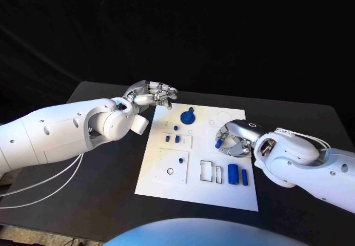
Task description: Assemble the parts on the task board
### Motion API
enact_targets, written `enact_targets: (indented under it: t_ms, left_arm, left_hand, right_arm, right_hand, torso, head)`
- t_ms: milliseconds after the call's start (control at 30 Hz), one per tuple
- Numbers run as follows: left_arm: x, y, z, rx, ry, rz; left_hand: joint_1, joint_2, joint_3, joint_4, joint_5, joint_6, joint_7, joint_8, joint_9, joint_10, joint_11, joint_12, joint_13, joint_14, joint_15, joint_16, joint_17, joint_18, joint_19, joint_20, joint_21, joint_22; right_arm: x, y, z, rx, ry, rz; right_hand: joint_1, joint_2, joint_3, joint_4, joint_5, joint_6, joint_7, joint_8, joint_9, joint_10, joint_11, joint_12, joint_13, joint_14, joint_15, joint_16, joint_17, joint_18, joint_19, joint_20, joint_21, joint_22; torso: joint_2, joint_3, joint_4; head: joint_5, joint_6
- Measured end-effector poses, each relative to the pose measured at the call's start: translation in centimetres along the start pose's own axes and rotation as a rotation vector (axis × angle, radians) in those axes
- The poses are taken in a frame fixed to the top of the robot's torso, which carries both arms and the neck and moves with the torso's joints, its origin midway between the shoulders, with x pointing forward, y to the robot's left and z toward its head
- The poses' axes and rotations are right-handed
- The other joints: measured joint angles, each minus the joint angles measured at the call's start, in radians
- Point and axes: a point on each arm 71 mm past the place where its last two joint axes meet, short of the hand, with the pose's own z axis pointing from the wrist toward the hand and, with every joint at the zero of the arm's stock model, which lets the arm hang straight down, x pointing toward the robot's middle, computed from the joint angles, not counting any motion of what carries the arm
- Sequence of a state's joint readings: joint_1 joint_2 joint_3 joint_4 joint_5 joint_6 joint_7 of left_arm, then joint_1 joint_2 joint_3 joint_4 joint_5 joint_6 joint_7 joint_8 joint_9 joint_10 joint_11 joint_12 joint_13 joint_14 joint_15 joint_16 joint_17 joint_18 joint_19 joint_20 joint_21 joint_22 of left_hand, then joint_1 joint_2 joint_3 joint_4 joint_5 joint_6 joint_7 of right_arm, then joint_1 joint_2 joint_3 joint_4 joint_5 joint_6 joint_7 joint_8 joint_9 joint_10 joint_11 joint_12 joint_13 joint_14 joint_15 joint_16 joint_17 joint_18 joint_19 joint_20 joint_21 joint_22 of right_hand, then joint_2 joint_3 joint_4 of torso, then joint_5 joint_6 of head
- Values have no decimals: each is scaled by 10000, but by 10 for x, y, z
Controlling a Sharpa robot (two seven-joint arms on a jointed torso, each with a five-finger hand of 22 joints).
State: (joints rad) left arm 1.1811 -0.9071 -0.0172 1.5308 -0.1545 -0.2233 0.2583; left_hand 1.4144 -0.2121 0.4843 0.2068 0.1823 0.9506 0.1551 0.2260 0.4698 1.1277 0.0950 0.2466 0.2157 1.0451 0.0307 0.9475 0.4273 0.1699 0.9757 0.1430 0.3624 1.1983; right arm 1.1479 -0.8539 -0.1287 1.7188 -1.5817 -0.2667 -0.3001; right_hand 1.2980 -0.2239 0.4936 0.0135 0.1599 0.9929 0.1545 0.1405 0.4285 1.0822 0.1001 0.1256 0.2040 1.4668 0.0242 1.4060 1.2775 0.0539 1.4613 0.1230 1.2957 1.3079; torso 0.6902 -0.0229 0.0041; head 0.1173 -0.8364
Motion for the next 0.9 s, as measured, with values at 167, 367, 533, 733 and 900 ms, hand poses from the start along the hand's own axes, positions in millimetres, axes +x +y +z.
enact_targets:
  t_ms: [167, 367, 533, 733, 900]
  left_arm:
    - [-1, 0, 0, -3, -9, 1]
    - [-1, 0, 0, -6, -11, 1]
    - [-1, 0, -1, -9, -6, -1]
    - [-1, 0, -1, -12, -2, -1]
    - [-1, 0, -1, -20, 3, -3]
  left_hand:
    - [0, 0, 0, 0, 0, 0, 0, 0, -1, 0, 0, 0, 0, 0, 0, 0, 0, 0, 0, 0, 0, 0]
    - [0, 0, 0, 0, 0, 0, 0, 0, -1, 0, 0, 0, -1, 0, 0, 0, 0, 1, 0, 0, 0, 1]
    - [0, 0, 0, 0, 0, 0, 0, 0, -1, 0, 0, 0, -1, 0, 0, 0, 0, 0, 0, 0, 0, 1]
    - [0, 0, 0, 0, 0, 0, 0, 0, -2, 0, 0, 0, -1, 0, 0, 0, 0, 0, 0, 0, 0, 1]
    - [0, 0, 28, -28, 0, 0, -1, 0, 11, 0, 0, 0, 14, 0, 0, 0, 0, 0, 0, 0, 0, -34]
  right_arm:
    - [1, 1, 1, -19, 28, 34]
    - [2, 1, 2, 16, 7, 67]
    - [3, 1, 4, 73, -36, 104]
    - [4, 1, 5, 192, -146, 140]
    - [5, 2, 4, 236, -265, 176]
  right_hand:
    - [-5, -5, 829, 140, -342, 221, -80, 147, -63, 657, -89, -8, -88, -21, -88, 41, 4, -1, 51, -51, 433, -1]
    - [-137, -25, 1291, 251, -522, 351, -141, 257, -36, 1151, -270, -27, -38, 18, -192, 40, 5, 0, 49, -126, 771, -2]
    - [-204, 43, 1332, 292, -562, 372, -161, 257, -28, 1210, -259, -25, -41, -5, -215, 40, 4, -1, 50, -126, 808, -2]
    - [-240, 4, 1561, 260, -680, 602, -320, 487, 85, 1564, -393, -26, 15, -36, -318, 40, 4, 1, 49, -233, 964, -3]
    - [-144, 152, 1800, 125, -805, 835, -405, 675, 156, 1846, -502, 3, 141, -21, -411, 77, 42, 0, 49, -304, 1041, -3]
  torso:
    - [-1, 2, 1]
    - [-3, 2, 1]
    - [-3, 4, 1]
    - [3, 6, 1]
    - [1, 6, 1]
  head:
    - [12, -13]
    - [17, -30]
    - [17, -48]
    - [22, -68]
    - [24, -81]
